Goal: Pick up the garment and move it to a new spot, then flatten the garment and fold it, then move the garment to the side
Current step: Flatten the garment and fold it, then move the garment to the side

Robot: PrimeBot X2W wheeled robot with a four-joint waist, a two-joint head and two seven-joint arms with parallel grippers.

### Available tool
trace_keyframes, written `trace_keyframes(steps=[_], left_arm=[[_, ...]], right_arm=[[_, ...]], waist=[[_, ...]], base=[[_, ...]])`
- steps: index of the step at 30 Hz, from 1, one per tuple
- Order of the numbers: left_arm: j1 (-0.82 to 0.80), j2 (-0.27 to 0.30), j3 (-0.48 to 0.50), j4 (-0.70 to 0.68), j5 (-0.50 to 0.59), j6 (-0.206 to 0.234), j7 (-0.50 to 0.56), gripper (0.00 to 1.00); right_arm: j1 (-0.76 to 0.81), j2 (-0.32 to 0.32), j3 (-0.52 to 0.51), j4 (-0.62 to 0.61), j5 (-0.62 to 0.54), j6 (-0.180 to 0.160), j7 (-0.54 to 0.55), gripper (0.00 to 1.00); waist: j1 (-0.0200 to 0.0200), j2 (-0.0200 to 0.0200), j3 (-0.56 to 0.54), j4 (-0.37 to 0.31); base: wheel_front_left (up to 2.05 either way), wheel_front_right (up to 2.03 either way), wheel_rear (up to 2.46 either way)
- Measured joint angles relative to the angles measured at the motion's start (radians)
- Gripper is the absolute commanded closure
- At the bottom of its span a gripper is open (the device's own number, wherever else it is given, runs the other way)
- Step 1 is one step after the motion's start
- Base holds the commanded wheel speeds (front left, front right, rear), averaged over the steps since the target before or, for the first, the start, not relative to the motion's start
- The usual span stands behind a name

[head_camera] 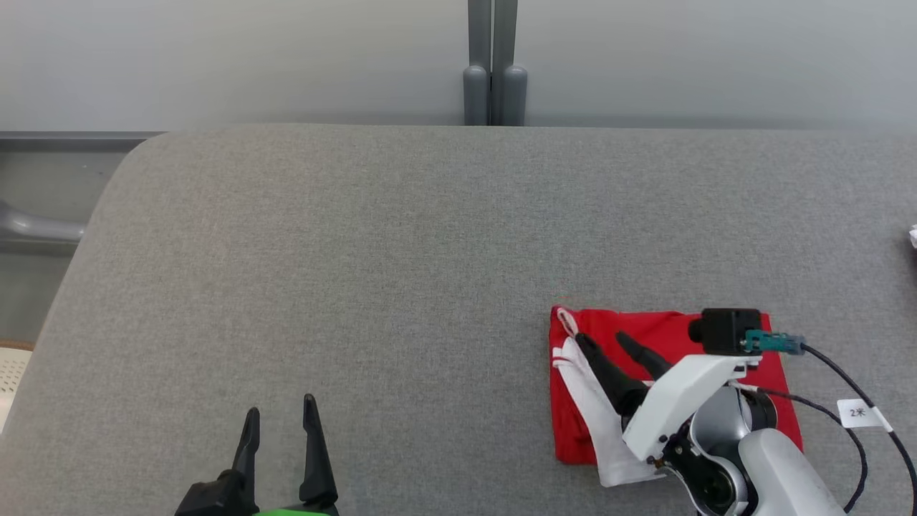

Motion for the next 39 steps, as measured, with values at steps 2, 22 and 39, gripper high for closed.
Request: trace_keyframes(steps=[2,22,39], left_arm=[[0.007,0.0,0.008,0.002,0.006,-0.003,0.0,0.0],[0.053,0.0,0.111,-0.049,0.1,-0.089,0.0,0.0],[0.09,0.0,0.156,0.003,0.138,-0.158,0.0,0.0]], right_arm=[[0.014,0.0,0.003,-0.061,0.024,0.0,-0.04,0.0],[0.364,-0.161,-0.369,-0.094,-0.377,0.001,-0.567,0.0],[0.429,-0.091,-0.388,-0.118,-0.448,0.001,-0.567,0.0]], waist=[[0.0,0.0,-0.01,0.0],[0.0,0.0,-0.099,-0.065],[0.0,0.0,-0.108,-0.067]], base=[[0.0,0.0,0.0],[0.0,0.0,0.0],[0.0,0.0,0.0]])
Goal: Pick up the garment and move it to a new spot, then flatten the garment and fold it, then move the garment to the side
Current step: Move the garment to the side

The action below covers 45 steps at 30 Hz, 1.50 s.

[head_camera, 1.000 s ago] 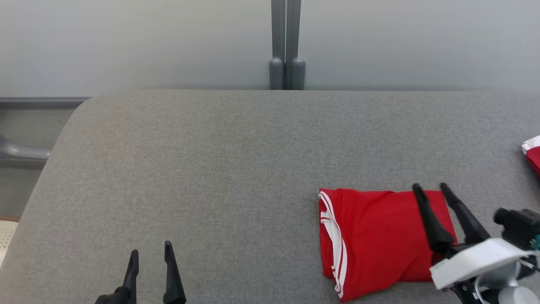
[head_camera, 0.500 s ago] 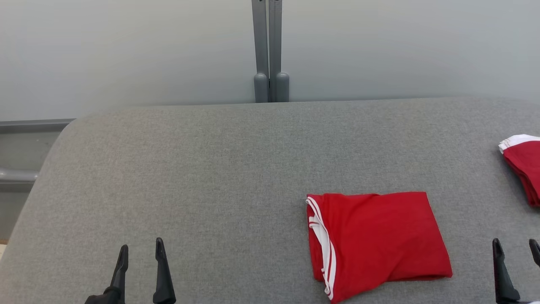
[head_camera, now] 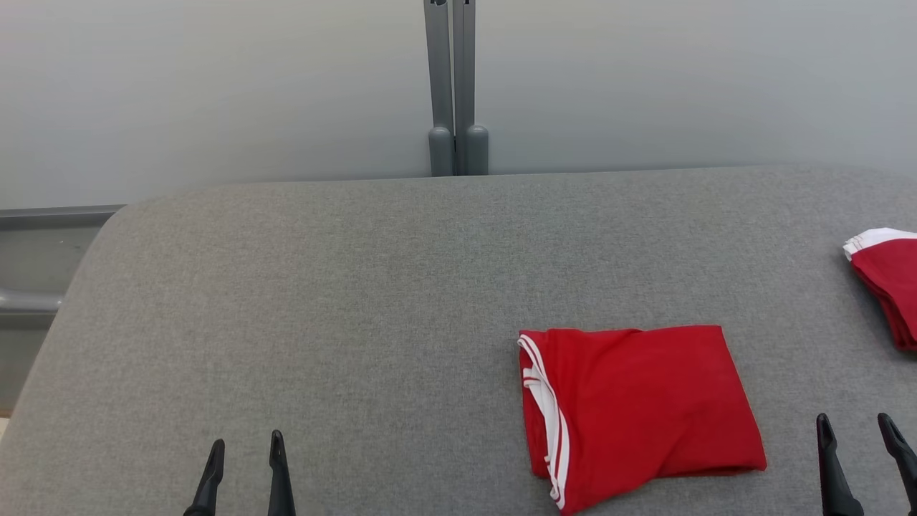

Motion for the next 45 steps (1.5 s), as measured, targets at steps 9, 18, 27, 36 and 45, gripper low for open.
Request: trace_keyframes(steps=[9,18,27,36,45], left_arm=[[0.001,0.0,0.005,0.015,0.007,-0.009,0.0,0.0],[-0.001,0.0,-0.002,0.017,0.012,-0.011,0.0,0.0],[-0.044,0.0,-0.053,0.045,0.005,-0.002,0.0,0.0],[-0.055,0.0,-0.05,0.045,-0.004,0.022,0.0,0.0],[-0.099,0.0,-0.065,0.013,-0.007,0.033,0.0,0.0]], right_arm=[[-0.007,-0.004,0.012,-0.012,0.006,0.0,0.0,0.0],[-0.134,-0.082,0.154,0.033,0.158,0.0,0.044,0.0],[-0.361,-0.152,0.225,0.293,0.321,-0.001,0.399,0.0],[-0.465,-0.132,0.265,0.481,0.378,-0.001,0.486,0.54],[-0.646,-0.334,0.217,0.374,0.533,0.0,0.524,1.0]], waist=[[0.0,0.0,0.004,0.011],[0.0,0.0,0.032,0.006],[0.0,0.0,0.082,0.036],[0.0,0.0,0.13,0.091],[0.0,0.0,0.182,0.049]], base=[[0.0,0.0,0.0],[0.0,0.0,0.0],[0.0,0.0,0.0],[0.0,0.0,0.0],[0.0,0.0,0.0]])
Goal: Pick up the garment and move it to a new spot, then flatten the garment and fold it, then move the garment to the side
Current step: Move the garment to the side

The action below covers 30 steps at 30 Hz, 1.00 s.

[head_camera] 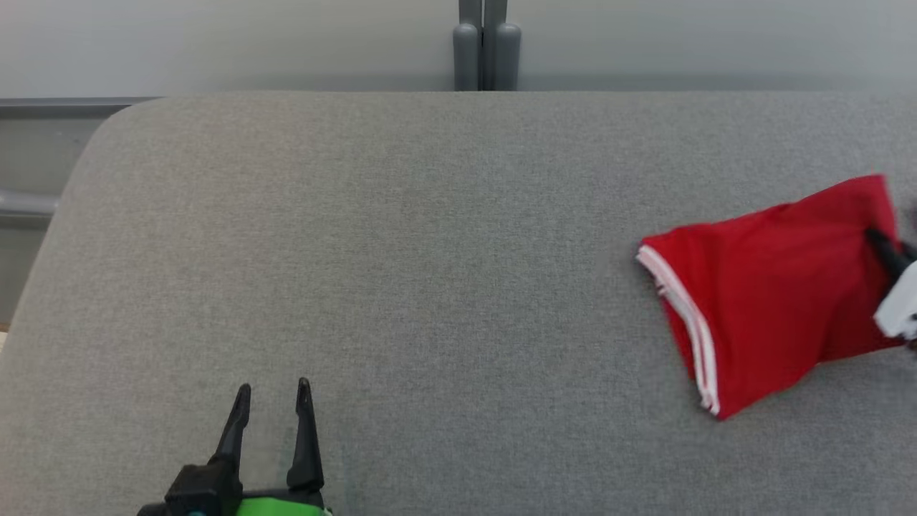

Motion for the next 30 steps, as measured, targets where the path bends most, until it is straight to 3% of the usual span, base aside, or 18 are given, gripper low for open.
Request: trace_keyframes(steps=[6,12,16,17,18,19,25,30], left_arm=[[-0.099,-0.001,-0.036,-0.023,-0.002,-0.009,0.0,0.0],[-0.112,0.0,-0.005,-0.02,0.021,-0.017,0.0,0.0],[-0.111,0.0,0.018,-0.023,0.023,-0.019,0.0,0.0],[-0.11,0.0,0.02,-0.024,0.023,-0.02,0.0,0.0],[-0.11,0.0,0.021,-0.023,0.023,-0.021,0.0,0.0],[-0.109,0.0,0.021,-0.021,0.023,-0.022,0.0,0.0],[-0.095,0.0,0.009,-0.016,-0.007,-0.015,0.0,0.0],[-0.062,0.0,0.017,-0.01,-0.042,0.01,0.0,0.0]], right_arm=[[-0.092,-0.199,-0.14,0.045,-0.035,-0.001,0.028,1.0],[-0.195,-0.281,-0.197,0.119,-0.081,-0.001,0.044,1.0],[-0.24,-0.303,-0.227,0.19,-0.118,-0.001,0.045,0.97],[-0.247,-0.311,-0.231,0.207,-0.131,-0.001,0.048,0.67],[-0.256,-0.318,-0.241,0.233,-0.149,0.0,0.05,0.45],[-0.26,-0.325,-0.251,0.258,-0.181,0.0,0.049,0.0],[-0.266,-0.328,-0.276,0.29,-0.387,0.0,-0.103,0.0],[-0.204,-0.203,-0.286,0.207,-0.414,0.0,-0.244,0.0]], waist=[[0.0,0.0,0.079,-0.028],[0.0,0.0,0.157,-0.032],[0.0001,0.0,0.185,-0.024],[0.0001,0.0,0.187,-0.021],[0.0,0.0,0.188,-0.017],[0.0001,0.0,0.186,-0.013],[0.0,0.0,0.151,-0.009],[0.0,0.0,0.099,-0.014]], base=[[0.0,0.0,0.0],[0.0,0.0,0.0],[0.0,0.0,0.0],[0.0,0.0,0.0],[0.0,0.0,0.0],[0.0,0.0,0.0],[0.0,0.0,0.0],[0.0,0.0,0.0]])
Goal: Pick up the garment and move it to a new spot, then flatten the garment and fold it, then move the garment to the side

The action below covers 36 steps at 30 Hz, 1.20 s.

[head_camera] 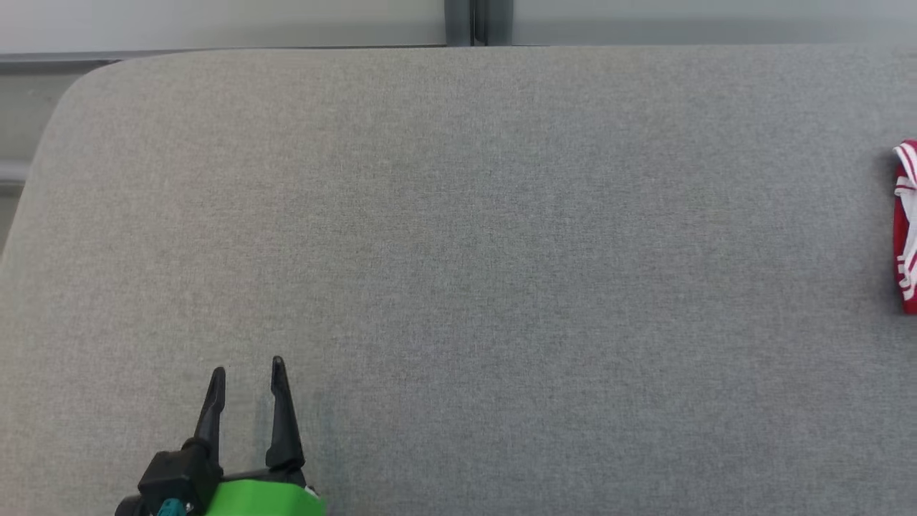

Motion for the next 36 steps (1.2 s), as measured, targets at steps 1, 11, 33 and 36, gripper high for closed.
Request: trace_keyframes(steps=[1,11,33,36], left_arm=[[0.009,0.0,0.008,0.002,0.0,0.005,0.0,0.0],[0.079,0.0,0.096,-0.008,0.01,0.022,0.0,0.0],[0.037,0.0,0.126,0.14,0.029,-0.08,0.0,0.0],[0.043,-0.003,0.116,0.156,0.035,-0.086,0.002,1.0]], right_arm=[[0.023,0.037,0.009,-0.02,0.0,0.0,-0.011,0.0],[0.323,0.355,0.077,-0.248,-0.133,0.0,-0.212,0.0],[0.69,0.626,0.125,-0.499,-0.23,0.0,-0.279,0.0],[0.691,0.632,0.135,-0.495,-0.235,0.001,-0.278,1.0]], waist=[[0.0,0.0,-0.013,-0.003],[0.0,0.0,-0.135,-0.059],[0.0,0.0,-0.24,-0.085],[-0.0001,0.0,-0.24,-0.082]], base=[[0.0,0.0,0.0],[0.0,0.0,0.0],[0.0,0.0,0.0],[0.0,0.0,0.0]])
